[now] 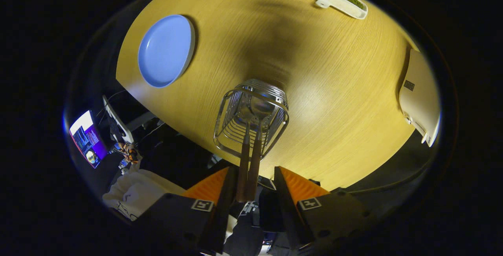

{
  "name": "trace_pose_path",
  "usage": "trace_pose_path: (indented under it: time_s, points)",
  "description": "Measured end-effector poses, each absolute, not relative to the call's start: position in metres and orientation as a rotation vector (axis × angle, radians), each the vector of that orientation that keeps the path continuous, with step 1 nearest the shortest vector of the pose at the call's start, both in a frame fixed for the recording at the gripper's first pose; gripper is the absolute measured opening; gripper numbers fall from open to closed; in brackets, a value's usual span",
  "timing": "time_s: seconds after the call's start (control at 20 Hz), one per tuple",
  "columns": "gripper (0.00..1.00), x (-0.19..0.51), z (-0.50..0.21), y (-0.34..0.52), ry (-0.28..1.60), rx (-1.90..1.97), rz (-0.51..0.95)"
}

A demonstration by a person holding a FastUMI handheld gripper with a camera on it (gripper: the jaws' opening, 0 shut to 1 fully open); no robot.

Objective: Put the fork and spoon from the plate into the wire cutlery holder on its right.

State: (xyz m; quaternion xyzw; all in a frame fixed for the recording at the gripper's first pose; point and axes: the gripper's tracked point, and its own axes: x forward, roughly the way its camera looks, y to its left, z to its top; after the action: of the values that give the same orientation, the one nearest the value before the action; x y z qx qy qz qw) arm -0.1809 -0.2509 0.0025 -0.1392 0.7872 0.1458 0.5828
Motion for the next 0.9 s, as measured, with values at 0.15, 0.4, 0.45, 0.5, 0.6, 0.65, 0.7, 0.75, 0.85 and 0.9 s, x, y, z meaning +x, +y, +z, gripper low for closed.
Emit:
trace_pose_path:
  time_s: [0.15, 0.4, 0.45, 0.5, 0.6, 0.65, 0.7, 0.75, 0.85, 0.9]
  points:
    - [0.8, -0.176, 0.014, -0.234, 1.713, -0.276, 0.397]
    - [0.99, -0.18, 0.039, -0.213, 1.512, -0.193, 0.426]
    - [0.99, -0.178, 0.046, -0.212, 1.467, -0.176, 0.416]
    - [0.99, -0.178, 0.054, -0.21, 1.419, -0.15, 0.408]
    - [0.99, -0.175, 0.072, -0.209, 1.316, -0.1, 0.387]
    - [0.99, -0.171, 0.079, -0.208, 1.254, -0.074, 0.374]
    - [0.99, -0.169, 0.087, -0.207, 1.195, -0.047, 0.349]
    - [0.99, -0.168, 0.093, -0.207, 1.152, -0.022, 0.325]
    - [0.99, -0.169, 0.105, -0.205, 1.052, 0.025, 0.28]
    - [0.99, -0.17, 0.111, -0.205, 0.997, 0.037, 0.253]
